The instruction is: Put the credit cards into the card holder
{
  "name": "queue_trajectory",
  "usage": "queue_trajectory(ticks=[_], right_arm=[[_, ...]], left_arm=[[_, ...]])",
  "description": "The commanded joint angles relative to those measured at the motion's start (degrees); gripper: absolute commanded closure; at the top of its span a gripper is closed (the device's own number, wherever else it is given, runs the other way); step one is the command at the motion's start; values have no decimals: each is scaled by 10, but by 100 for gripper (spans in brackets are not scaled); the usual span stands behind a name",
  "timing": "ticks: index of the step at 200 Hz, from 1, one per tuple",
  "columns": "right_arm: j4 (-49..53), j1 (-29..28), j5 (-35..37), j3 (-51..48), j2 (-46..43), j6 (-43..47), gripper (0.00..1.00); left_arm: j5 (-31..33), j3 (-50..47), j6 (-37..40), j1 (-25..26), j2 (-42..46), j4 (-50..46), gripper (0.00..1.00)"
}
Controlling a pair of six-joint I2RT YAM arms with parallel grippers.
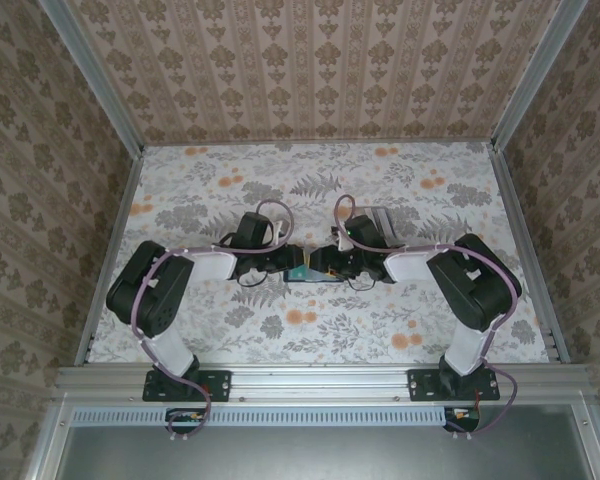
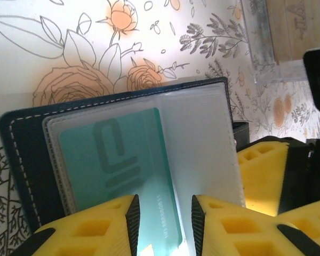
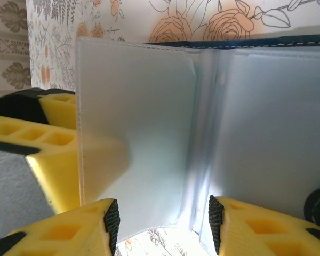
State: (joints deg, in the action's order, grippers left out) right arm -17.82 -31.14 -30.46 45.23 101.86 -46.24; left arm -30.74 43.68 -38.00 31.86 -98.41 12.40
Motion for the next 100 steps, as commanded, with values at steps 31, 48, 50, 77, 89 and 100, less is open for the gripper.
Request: queue_trajectory(ticks=[31, 48, 50, 77, 89, 100], right_arm=[[-35, -2, -6, -8, -13, 3, 53], [-45, -2, -9, -9, -16, -6, 53], [-48, -2, -10, -10, -16, -9, 53], [-72, -2, -17, -20, -27, -16, 49], [-66, -2, -18, -18, -29, -11, 49], [-64, -2, -19, -20, -32, -14, 49]], left_arm=[[-13, 23, -10, 4, -22, 2, 67], [-16, 25, -13, 4, -24, 3, 67], [-17, 25, -13, 4, -25, 3, 67], [-11, 26, -10, 4, -22, -5, 67], [-11, 28, -11, 4, -23, -10, 67], [-8, 27, -17, 4, -22, -8, 67]])
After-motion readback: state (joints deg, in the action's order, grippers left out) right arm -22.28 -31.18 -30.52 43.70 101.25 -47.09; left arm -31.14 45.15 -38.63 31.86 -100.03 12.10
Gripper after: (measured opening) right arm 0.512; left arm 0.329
